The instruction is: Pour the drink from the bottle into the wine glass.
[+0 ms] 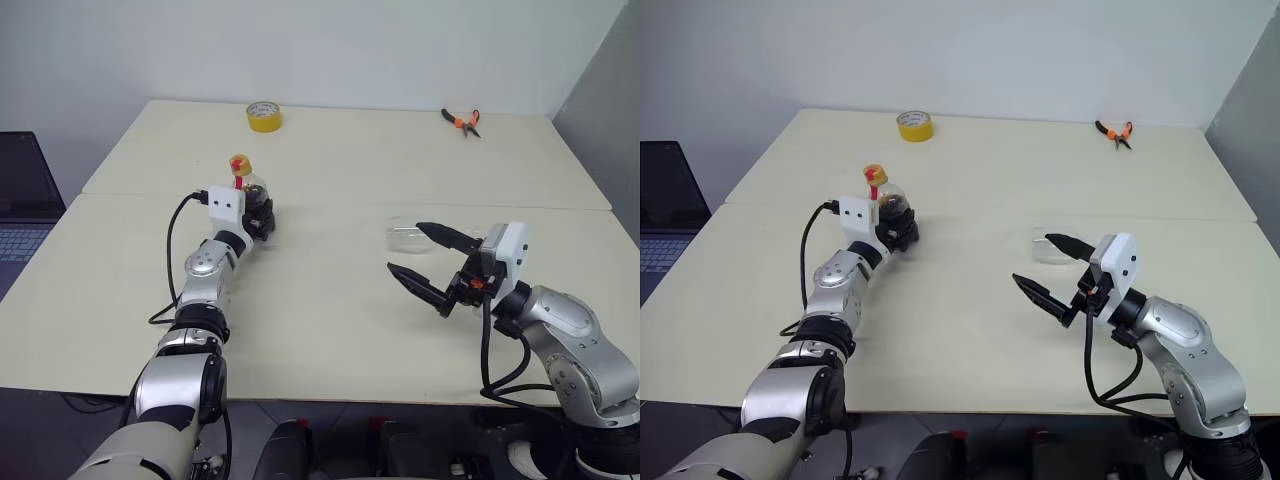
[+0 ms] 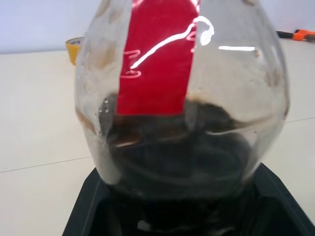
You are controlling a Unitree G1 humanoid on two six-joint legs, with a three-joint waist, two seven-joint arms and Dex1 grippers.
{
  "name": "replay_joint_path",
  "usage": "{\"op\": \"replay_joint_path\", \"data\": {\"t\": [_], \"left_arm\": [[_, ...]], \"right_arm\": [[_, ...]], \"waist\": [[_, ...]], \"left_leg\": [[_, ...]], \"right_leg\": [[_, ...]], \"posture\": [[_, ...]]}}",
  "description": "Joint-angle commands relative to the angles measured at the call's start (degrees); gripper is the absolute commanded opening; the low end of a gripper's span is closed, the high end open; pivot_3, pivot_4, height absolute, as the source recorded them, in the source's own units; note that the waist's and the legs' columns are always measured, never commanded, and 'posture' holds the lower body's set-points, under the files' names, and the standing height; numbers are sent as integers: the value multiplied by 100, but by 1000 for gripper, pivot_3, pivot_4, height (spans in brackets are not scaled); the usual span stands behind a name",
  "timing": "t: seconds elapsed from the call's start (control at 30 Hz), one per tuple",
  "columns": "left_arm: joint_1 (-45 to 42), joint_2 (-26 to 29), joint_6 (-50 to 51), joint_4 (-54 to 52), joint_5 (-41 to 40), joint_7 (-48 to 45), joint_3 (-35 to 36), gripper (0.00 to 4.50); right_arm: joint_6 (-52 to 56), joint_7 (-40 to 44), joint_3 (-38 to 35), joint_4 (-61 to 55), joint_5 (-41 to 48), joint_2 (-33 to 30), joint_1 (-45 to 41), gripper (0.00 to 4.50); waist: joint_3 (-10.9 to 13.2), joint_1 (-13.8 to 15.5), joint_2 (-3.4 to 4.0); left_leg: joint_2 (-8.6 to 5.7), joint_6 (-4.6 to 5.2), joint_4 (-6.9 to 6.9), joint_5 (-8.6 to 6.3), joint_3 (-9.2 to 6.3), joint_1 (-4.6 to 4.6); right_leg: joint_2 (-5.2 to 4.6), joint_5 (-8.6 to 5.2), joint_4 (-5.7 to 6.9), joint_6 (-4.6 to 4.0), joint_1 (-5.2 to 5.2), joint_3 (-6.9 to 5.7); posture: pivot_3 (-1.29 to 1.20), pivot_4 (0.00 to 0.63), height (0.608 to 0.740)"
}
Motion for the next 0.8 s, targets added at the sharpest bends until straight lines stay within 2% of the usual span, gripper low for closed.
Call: {"op": "replay_joint_path", "data": {"t": [0.03, 0.27, 0.43, 0.6, 0.8], "left_arm": [[134, -20, 113, -879, -135, -177, -47, 1925], [1068, -167, 735, -2902, 137, -585, -880, 1923], [1545, -362, 1484, -4243, -5, -908, -1401, 1923], [1792, -516, 2050, -5032, -270, -1418, -1872, 1923], [1632, -473, 2401, -5095, -647, -2462, -2275, 1923]], "right_arm": [[30, 222, -20, -337, 134, -218, -112, 4500], [206, 265, -123, -510, 314, -442, -215, 4500], [725, -363, -221, -747, 469, -382, -344, 4500], [1118, -888, -287, -990, 479, -373, -279, 4500], [1580, -1320, -704, -1304, 1227, -205, -257, 4500]], "waist": [[0, -1, 0], [0, 2, 0], [0, 2, 0], [0, 3, 1], [0, -2, 2]], "left_leg": [[0, 0, 0, 0, 0, 0], [1, -1, 1, 1, -1, 0], [2, -1, 1, 1, -2, -1], [2, -1, 1, 0, -1, 0], [2, -1, 0, 1, -1, 0]], "right_leg": [[0, 0, 0, 0, -1, 1], [-1, 0, -1, 0, 2, 3], [-1, 0, 1, -1, 1, 3], [-1, 0, 0, -1, 2, 5], [2, 0, 1, -1, 2, 5]], "posture": [[0, 150, 740], [0, 150, 740], [0, 150, 740], [0, 150, 740], [0, 150, 740]]}}
